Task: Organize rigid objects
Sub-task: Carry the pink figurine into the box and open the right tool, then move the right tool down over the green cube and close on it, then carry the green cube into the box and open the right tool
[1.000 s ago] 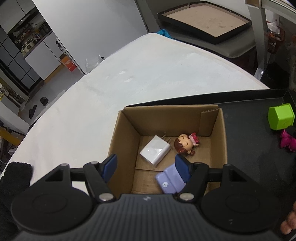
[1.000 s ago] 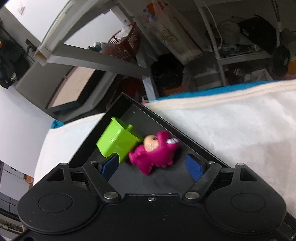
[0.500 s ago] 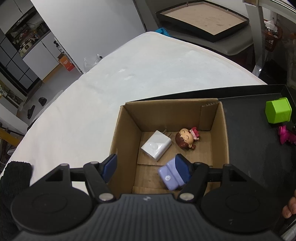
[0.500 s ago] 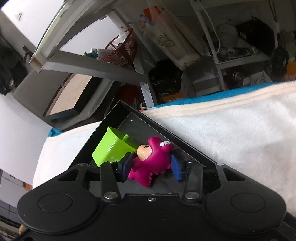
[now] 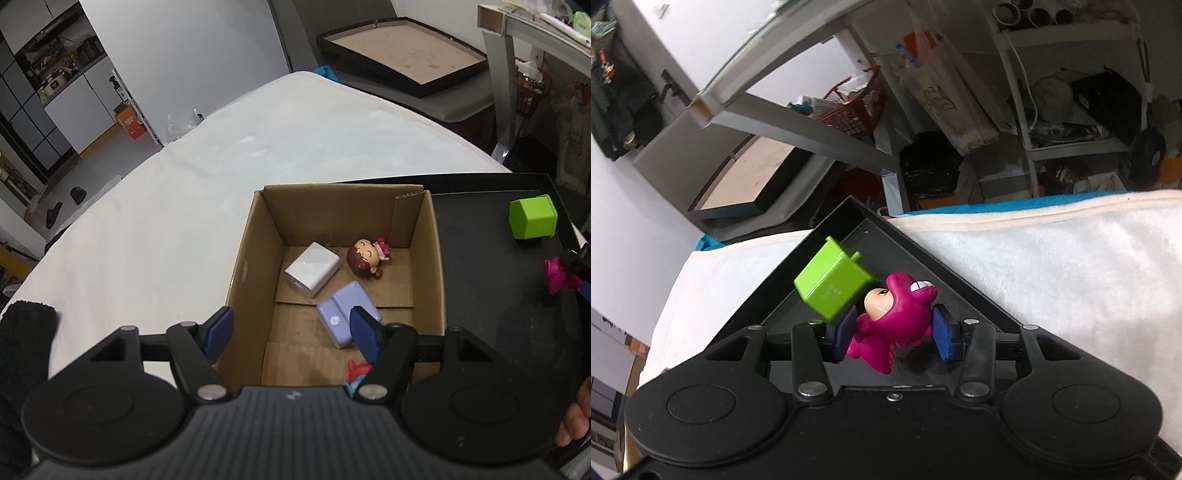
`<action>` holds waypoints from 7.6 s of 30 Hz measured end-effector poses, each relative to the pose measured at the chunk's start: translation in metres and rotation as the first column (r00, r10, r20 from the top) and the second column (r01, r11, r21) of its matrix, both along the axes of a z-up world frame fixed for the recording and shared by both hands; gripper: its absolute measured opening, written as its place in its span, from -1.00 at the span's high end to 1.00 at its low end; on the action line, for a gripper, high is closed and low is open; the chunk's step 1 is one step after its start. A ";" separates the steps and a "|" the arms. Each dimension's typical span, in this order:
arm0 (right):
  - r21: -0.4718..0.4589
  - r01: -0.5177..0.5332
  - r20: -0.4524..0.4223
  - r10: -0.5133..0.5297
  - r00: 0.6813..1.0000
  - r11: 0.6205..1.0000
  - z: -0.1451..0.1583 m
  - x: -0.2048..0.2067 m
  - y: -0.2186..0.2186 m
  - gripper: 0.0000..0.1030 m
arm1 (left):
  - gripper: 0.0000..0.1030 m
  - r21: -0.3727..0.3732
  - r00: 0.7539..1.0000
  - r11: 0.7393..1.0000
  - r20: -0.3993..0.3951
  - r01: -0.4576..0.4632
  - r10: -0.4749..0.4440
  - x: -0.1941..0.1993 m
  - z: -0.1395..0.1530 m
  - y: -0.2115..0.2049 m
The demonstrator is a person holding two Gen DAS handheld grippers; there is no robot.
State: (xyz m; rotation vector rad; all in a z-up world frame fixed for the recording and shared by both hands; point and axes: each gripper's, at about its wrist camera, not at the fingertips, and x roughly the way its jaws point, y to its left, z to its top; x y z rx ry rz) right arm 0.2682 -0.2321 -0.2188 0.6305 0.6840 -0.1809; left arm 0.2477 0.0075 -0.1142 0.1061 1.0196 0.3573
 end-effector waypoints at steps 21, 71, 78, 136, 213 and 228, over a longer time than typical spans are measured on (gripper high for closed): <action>-0.070 -0.148 0.063 0.153 0.986 0.986 0.052 -0.039 0.018 0.15 | -0.32 -0.023 0.996 1.000 0.083 -0.019 0.021 -0.029 0.033 0.021; -0.434 -0.462 0.114 0.555 0.824 0.774 0.090 -0.048 0.168 0.14 | 0.18 -0.357 0.999 0.934 0.037 -0.002 0.016 -0.022 -0.035 0.114; -0.504 -0.487 0.085 0.602 0.794 0.713 0.087 -0.050 0.196 0.14 | 0.51 -0.435 0.999 0.901 0.036 0.010 0.006 -0.020 -0.045 0.129; -0.194 -0.261 0.006 0.267 0.964 0.946 0.025 0.003 0.083 -0.47 | -0.25 -0.120 0.998 0.991 0.020 -0.058 0.061 -0.003 -0.011 0.065; -0.580 -0.396 0.084 0.535 0.840 0.712 0.107 -0.043 0.115 0.07 | -0.28 -0.184 0.999 0.983 0.050 0.002 0.007 -0.030 0.003 0.068; -0.573 -0.562 0.052 0.711 0.701 0.597 0.106 -0.053 0.184 0.06 | 0.25 -0.370 1.000 0.929 0.029 0.002 0.009 -0.032 -0.027 0.108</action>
